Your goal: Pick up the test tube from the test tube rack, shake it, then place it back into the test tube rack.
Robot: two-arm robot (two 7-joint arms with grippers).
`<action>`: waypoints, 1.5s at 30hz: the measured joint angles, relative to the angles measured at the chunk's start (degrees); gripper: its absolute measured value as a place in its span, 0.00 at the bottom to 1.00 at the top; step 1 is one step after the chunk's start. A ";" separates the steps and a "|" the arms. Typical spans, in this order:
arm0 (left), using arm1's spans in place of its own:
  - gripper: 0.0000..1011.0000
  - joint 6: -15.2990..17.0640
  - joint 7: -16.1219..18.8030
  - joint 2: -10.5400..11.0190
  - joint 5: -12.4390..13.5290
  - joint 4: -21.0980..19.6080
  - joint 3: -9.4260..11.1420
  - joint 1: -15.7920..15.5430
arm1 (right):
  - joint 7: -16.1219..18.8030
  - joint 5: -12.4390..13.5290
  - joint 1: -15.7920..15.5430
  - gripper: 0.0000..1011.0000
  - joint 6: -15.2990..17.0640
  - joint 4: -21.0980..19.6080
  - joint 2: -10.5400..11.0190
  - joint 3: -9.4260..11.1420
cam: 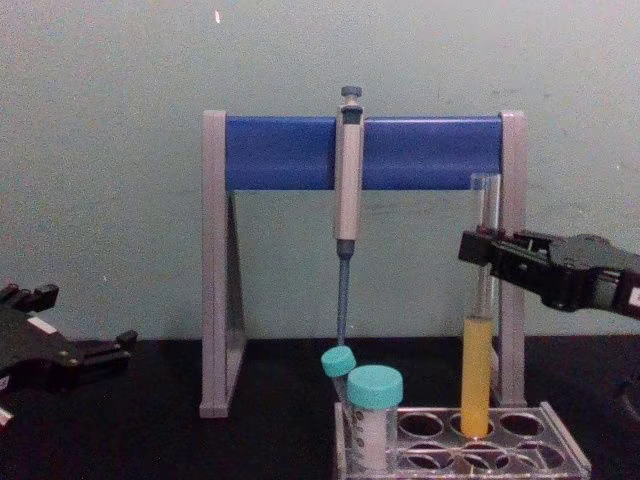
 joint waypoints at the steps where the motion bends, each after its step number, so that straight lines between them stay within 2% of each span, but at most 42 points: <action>1: 0.99 0.00 0.00 0.00 0.00 0.00 0.00 0.00 | -0.01 -0.03 0.07 0.23 0.01 0.19 -0.09 -0.04; 24: 0.99 0.00 0.00 0.00 0.00 0.00 0.00 0.00 | -0.66 -2.48 2.20 0.23 2.08 4.40 -1.81 -1.88; 45: 0.99 0.00 0.00 0.00 0.00 0.00 0.00 0.00 | -0.67 -3.58 3.16 0.23 3.59 6.22 -2.42 -2.83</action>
